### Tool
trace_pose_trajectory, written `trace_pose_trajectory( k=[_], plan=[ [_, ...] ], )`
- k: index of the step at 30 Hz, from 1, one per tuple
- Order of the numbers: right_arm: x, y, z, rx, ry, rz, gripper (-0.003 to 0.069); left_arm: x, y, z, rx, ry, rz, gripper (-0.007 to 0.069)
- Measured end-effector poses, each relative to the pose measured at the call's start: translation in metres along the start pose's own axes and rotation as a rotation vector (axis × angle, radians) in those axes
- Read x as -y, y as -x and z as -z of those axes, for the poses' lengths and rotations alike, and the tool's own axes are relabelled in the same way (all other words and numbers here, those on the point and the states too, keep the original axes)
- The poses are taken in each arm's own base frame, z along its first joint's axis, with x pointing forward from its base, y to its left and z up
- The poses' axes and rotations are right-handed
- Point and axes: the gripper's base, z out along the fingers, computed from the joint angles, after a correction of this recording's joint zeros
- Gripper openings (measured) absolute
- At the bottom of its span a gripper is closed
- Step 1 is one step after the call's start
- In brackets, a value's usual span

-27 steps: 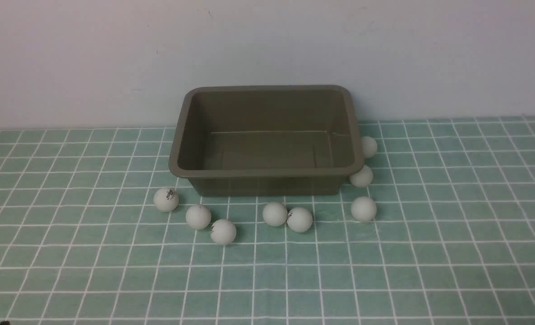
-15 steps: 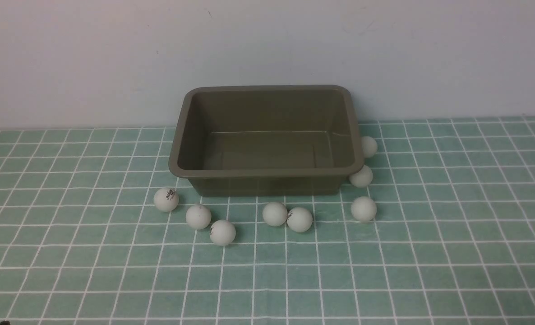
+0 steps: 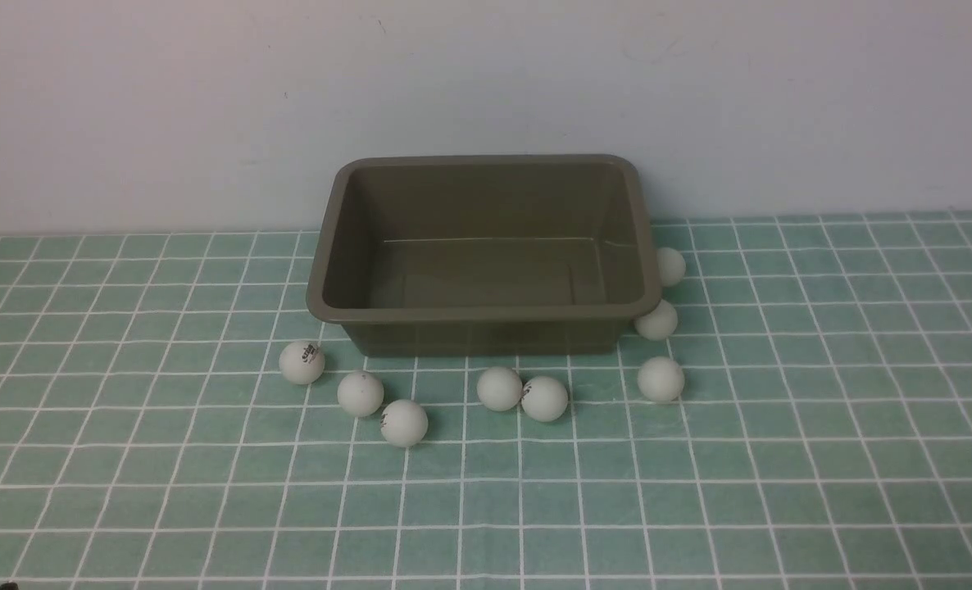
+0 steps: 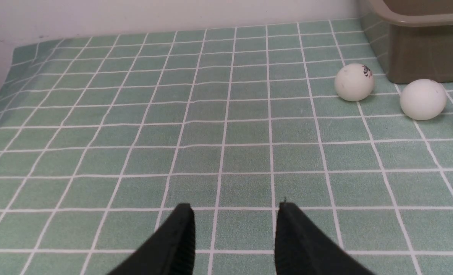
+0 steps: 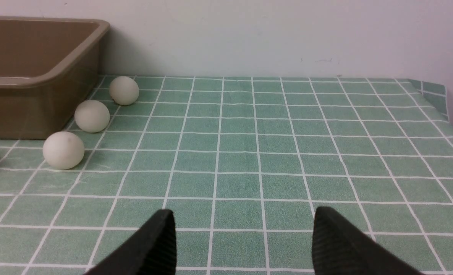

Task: Put the table tennis balls in the box on the green coffee tablecloth.
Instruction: 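Reach for and grasp a ping pong ball on the table beside the basket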

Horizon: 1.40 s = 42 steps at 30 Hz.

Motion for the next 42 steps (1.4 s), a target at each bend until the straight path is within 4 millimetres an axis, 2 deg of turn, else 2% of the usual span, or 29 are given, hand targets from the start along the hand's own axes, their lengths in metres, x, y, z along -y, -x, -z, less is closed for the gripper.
trace_pose_trajectory(
  k=[11,16,19,22,26,30,42],
  plan=[
    [0.000,0.000,0.000,0.000,0.000,-0.005,0.0440,0.000,0.000,0.000,0.000,0.000,0.000,0.0268],
    [-0.001,0.005,0.001,0.045,0.011,-0.093,0.0440,0.000,0.000,0.000,0.000,0.000,0.000,0.0268],
    [0.000,0.031,0.010,0.107,0.018,-0.123,0.0440,0.000,0.000,0.000,0.000,0.000,0.000,0.0268],
    [0.002,0.077,0.035,0.177,0.024,-0.127,0.0440,0.000,0.000,0.000,0.000,0.000,0.000,0.0268],
    [0.003,0.107,0.062,0.178,0.031,-0.130,0.0440,0.000,0.000,0.000,0.000,0.000,0.000,0.0268],
    [0.003,0.114,0.071,0.163,0.036,-0.136,0.0440,0.000,0.000,0.000,0.000,0.000,0.000,0.0268],
    [0.002,0.114,0.073,0.152,0.048,-0.151,0.0440,0.000,0.000,0.000,0.000,0.000,0.000,0.0268]
  ],
)
